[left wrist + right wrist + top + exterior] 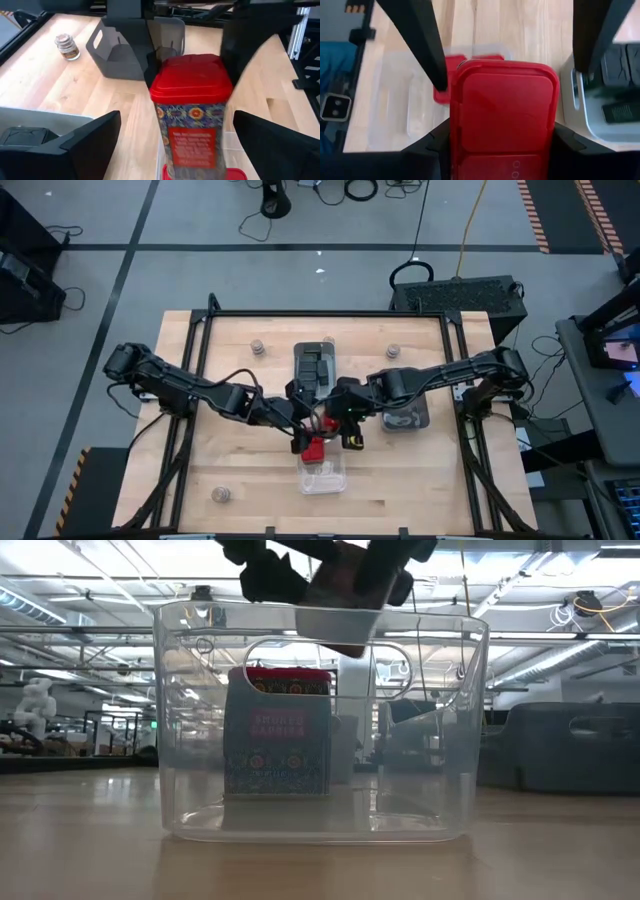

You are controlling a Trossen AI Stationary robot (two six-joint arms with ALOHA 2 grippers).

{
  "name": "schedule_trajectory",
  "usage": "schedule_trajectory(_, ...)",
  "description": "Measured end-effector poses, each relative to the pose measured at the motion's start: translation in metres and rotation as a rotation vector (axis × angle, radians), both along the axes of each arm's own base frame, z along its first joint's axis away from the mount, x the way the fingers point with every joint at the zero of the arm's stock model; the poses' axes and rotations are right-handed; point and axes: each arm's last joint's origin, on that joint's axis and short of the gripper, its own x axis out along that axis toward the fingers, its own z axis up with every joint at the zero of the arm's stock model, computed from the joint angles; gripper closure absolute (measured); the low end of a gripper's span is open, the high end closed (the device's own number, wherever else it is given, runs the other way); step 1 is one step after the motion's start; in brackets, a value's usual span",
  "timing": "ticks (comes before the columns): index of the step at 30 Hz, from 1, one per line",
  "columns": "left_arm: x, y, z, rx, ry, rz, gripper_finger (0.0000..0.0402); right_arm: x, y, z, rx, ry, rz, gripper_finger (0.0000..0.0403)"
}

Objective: Sort spices by type
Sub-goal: Put the red spice can into the transparent bin

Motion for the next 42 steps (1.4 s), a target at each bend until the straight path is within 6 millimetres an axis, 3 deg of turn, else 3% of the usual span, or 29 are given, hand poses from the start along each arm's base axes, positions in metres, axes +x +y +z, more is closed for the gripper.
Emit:
schedule_trajectory(4, 0.001, 0.000, 0.001, -0.008, -0.015, -0.004, 0.0008, 0.002, 0.001, 0.001, 0.011, -0.025, 0.005, 0.0213)
schedule_trajectory(13, 0.002, -0.003, 0.003, -0.059, -0.033, -0.062, 0.0008, 0.011, 0.003, -0.015, 0.020, 0.018, 0.015, 0.0213)
schedule_trajectory(27, 0.001, -0.002, 0.002, -0.057, -0.015, -0.061, 0.0059, 0.016, 0.004, -0.012, 0.045, -0.033, 0.036, 0.0213)
schedule_trajectory(42, 0.002, 0.003, 0.000, -0.196, 0.015, -0.066, 0.0070, 0.017, 0.010, -0.011, 0.017, -0.069, 0.096, 0.0213)
